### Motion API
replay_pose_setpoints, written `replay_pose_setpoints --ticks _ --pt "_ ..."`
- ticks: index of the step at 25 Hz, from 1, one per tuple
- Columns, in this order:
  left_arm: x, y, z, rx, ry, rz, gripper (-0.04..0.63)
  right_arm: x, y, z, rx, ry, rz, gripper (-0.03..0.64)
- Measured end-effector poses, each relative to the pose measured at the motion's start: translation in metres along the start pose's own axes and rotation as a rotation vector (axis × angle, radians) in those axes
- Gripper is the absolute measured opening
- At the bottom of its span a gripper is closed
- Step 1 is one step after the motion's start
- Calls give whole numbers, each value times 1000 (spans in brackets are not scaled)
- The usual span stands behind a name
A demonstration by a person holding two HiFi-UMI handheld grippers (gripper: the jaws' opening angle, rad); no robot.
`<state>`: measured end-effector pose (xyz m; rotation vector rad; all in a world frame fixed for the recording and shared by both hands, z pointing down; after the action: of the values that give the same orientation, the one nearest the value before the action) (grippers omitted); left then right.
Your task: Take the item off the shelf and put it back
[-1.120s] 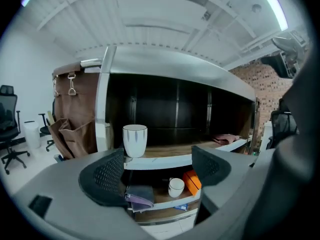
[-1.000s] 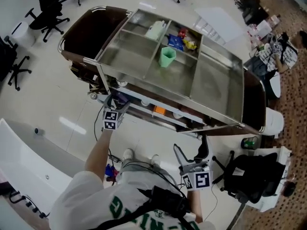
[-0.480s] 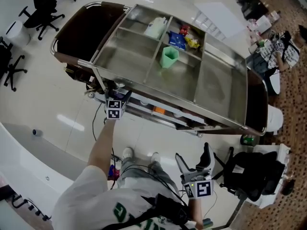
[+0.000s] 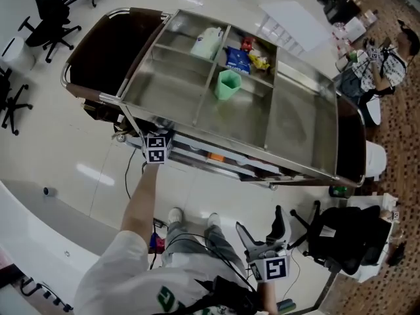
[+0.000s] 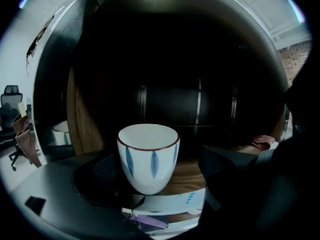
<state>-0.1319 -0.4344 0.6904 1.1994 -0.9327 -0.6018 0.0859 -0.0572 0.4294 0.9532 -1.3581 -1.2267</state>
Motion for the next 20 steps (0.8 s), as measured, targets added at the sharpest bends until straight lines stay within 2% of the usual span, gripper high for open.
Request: replay_pose_setpoints --ticks 5,10,13,17,20 --pt "20 -9 8 -40 -55 -2 494 4 0 2 49 5 -17 520" --pt "35 3 21 -40 -96 8 484 2 -1 1 57 10 -19 520" --pt "39 9 26 -70 -138 41 415 0 0 0 58 9 -8 520" --pt "32 -16 25 -15 -109 18 388 -6 6 0 61 3 12 520" --pt "30 -17 12 4 -41 14 388 -6 9 -3 72 3 5 520"
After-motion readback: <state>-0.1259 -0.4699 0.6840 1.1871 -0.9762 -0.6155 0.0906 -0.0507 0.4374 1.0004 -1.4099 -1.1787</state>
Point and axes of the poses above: the fingertips, and each gripper's own axes: x forward along the fingers, z to its left, y out of its underside, the point moved 5 cm from there along -x, backward along the fingers, and after that the axes turned 6 degrees about -z, right-handed, at the moved point
